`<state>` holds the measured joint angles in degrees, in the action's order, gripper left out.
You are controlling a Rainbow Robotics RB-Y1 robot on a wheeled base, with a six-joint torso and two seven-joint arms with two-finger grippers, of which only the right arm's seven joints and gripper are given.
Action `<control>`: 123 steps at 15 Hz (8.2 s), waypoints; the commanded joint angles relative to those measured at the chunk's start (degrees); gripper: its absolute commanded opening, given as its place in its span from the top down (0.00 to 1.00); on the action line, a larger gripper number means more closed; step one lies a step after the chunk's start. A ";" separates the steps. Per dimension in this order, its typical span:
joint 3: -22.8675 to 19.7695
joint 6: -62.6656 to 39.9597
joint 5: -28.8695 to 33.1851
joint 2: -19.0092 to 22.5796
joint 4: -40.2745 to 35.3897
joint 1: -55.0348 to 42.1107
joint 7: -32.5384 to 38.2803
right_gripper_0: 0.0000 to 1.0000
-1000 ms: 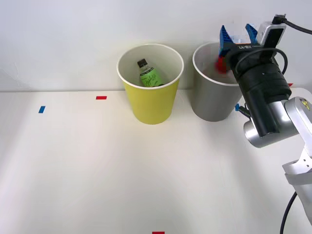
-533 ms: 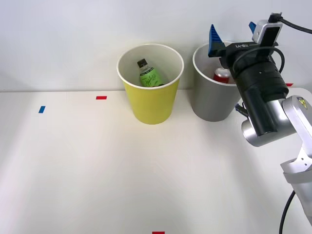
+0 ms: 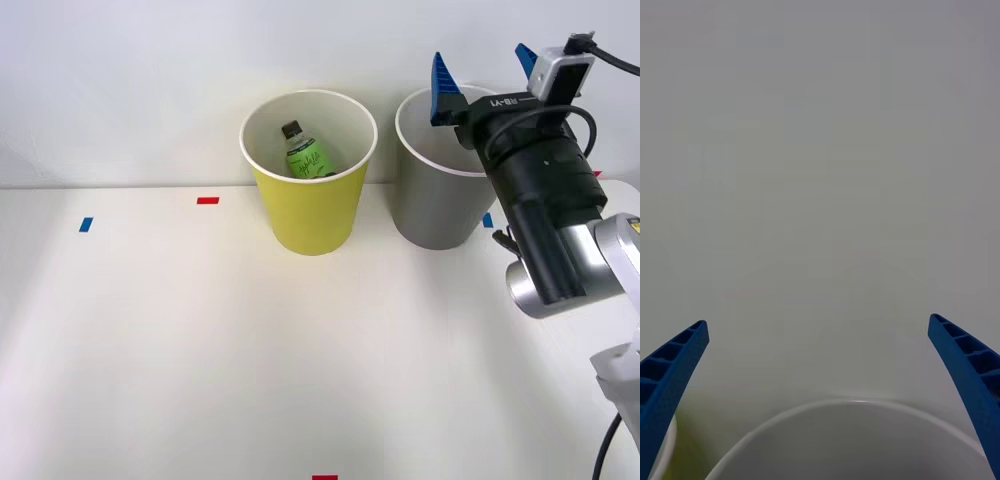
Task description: Put cans in the gray bin, plastic bottles in the light green bin
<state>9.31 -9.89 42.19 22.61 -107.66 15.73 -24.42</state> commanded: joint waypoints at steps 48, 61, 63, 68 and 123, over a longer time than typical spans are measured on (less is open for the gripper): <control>-23.37 46.10 -10.29 -23.61 5.44 -56.51 -29.90 0.00; -17.13 46.54 -13.01 -23.58 6.67 -58.79 -46.16 0.00; -16.43 47.77 -13.01 -22.53 6.50 -59.94 -46.07 0.00; -14.14 48.91 -14.50 -19.54 6.32 -61.69 -45.90 0.00; -3.24 53.74 -26.72 -18.13 6.32 -69.87 -43.61 0.00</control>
<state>6.07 43.86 15.47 4.48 -101.34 -54.14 -68.02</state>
